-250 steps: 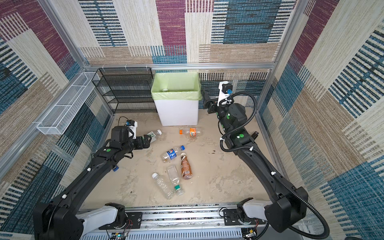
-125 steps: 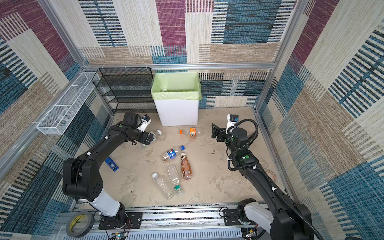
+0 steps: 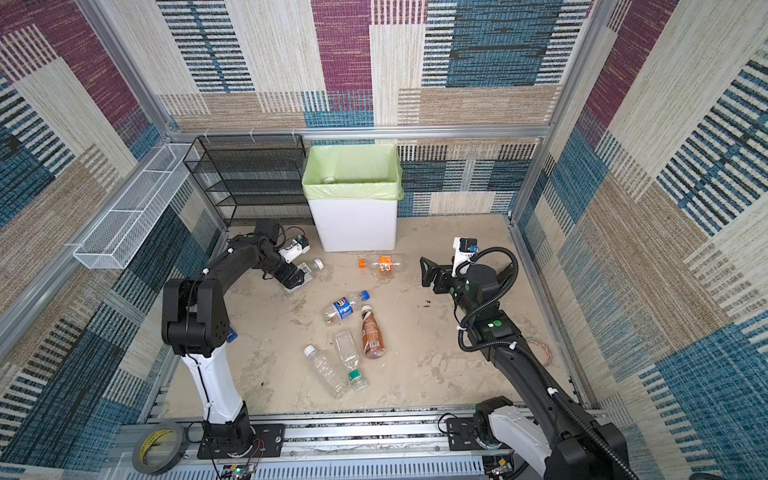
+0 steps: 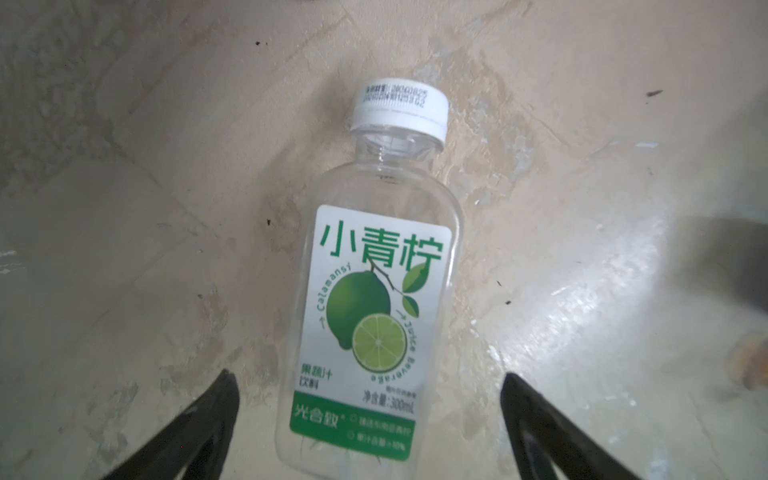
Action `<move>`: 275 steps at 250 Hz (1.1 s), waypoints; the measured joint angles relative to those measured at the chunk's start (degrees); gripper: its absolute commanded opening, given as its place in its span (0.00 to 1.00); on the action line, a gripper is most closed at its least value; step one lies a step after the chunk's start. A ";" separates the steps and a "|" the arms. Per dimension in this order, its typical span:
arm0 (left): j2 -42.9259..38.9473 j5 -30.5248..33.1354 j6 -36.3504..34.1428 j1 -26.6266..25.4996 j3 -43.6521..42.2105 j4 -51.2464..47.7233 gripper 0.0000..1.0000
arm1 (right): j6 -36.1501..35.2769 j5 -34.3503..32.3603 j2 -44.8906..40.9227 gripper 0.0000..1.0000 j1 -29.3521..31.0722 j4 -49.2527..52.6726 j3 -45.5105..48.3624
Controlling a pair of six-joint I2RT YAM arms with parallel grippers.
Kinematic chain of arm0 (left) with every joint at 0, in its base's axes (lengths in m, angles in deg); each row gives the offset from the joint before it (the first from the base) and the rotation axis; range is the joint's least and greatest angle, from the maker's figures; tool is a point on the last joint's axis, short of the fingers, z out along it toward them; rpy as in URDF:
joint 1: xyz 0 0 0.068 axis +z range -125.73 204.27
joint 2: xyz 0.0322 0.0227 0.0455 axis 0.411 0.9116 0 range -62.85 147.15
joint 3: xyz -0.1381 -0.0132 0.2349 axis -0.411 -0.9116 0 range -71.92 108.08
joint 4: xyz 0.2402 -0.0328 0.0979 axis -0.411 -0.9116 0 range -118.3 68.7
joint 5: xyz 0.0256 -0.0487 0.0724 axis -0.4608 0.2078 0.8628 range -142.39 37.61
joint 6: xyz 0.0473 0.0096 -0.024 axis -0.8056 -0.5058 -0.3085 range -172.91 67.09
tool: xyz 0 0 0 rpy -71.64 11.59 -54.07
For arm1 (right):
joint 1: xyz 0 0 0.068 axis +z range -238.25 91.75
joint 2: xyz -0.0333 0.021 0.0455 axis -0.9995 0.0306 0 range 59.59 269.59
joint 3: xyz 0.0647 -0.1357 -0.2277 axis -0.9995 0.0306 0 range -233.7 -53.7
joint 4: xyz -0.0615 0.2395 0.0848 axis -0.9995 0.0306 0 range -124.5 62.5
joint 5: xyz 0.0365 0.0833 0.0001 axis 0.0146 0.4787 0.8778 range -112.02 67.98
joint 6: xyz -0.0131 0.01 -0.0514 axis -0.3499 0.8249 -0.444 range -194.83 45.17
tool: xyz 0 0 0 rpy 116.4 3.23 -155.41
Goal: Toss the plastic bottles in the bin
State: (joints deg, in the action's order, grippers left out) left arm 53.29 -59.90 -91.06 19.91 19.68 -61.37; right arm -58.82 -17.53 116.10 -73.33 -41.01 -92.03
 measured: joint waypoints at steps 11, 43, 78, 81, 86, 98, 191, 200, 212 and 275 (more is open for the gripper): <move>1.38 -0.20 -0.52 0.00 1.07 -0.07 1.00 | 0.00 0.00 0.00 0.99 0.00 0.04 0.00; 4.70 -0.44 -1.07 -0.11 3.56 -0.61 0.95 | 0.39 0.00 0.17 0.99 0.00 0.35 -0.09; 5.46 -0.63 -1.38 -0.28 2.99 -0.87 0.86 | 0.68 0.00 0.85 0.96 -0.04 0.28 -0.20; 5.51 -0.63 -1.44 -0.28 2.95 -0.87 0.85 | 0.70 0.00 0.94 0.96 -0.04 0.28 -0.20; 5.64 -0.63 -1.44 -0.28 2.86 -0.85 0.84 | 0.85 0.00 1.03 0.95 -0.04 0.31 -0.20; 5.75 -0.59 -1.44 -0.28 2.58 -0.83 0.82 | 1.11 0.00 1.36 0.95 -0.04 0.15 -0.20; 2.23 -0.83 0.15 -0.39 -2.73 2.99 0.58 | 2.60 0.00 3.04 0.91 -0.04 -1.25 -0.44; 1.57 -0.85 0.55 -0.42 -3.48 3.69 0.57 | 2.60 0.00 2.86 0.90 -0.04 -1.29 -0.42; 0.35 -0.85 1.22 -0.44 -4.81 4.50 0.57 | 2.60 -0.02 2.49 0.90 -0.04 -1.29 -0.35; -14.12 -2.03 10.05 -1.25 -17.79 13.81 0.57 | 2.62 -0.66 0.94 0.89 -0.04 -1.40 1.29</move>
State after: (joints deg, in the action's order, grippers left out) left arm 39.17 -61.93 -81.01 18.66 1.88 -47.56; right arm -56.19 -18.19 117.04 -73.38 -42.41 -90.74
